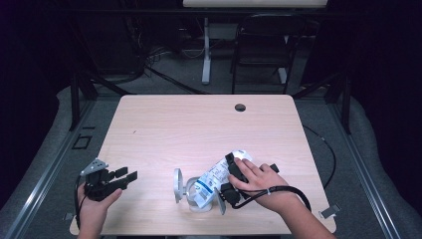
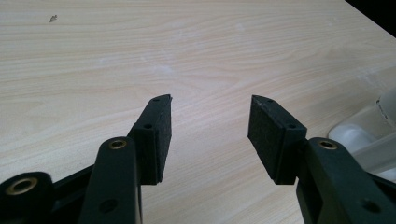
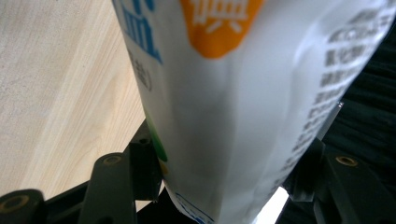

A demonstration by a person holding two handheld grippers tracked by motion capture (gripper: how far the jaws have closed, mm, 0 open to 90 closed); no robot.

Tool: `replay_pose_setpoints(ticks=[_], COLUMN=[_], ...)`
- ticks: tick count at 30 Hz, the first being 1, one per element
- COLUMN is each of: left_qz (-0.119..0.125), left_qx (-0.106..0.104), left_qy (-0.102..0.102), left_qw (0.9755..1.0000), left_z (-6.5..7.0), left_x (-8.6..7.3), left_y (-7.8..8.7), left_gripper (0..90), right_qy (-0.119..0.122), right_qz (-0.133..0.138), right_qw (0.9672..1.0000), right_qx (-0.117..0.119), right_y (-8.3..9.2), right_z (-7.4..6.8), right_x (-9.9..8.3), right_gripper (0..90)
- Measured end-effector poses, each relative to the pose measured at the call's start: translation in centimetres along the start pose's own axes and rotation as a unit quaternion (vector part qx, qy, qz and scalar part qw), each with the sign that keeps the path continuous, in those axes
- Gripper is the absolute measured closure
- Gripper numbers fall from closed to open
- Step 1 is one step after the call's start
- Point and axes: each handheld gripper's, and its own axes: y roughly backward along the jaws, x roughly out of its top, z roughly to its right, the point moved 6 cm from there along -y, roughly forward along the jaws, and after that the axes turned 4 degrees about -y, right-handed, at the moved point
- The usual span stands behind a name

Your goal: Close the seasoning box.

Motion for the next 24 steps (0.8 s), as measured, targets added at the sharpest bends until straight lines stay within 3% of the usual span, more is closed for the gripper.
replay_pose_setpoints(ticks=[24], left_qz=[0.001], left_qx=[0.001], left_qy=[0.002], left_qw=[1.0000], left_z=[-0.08], left_x=[-0.04], left_y=[0.06], left_gripper=[50.2], right_qy=[0.010], right_qz=[0.001], right_qw=[1.0000], right_qx=[-0.001], right_y=[0.05], right_z=[0.16], right_x=[0.06], right_gripper=[43.0])
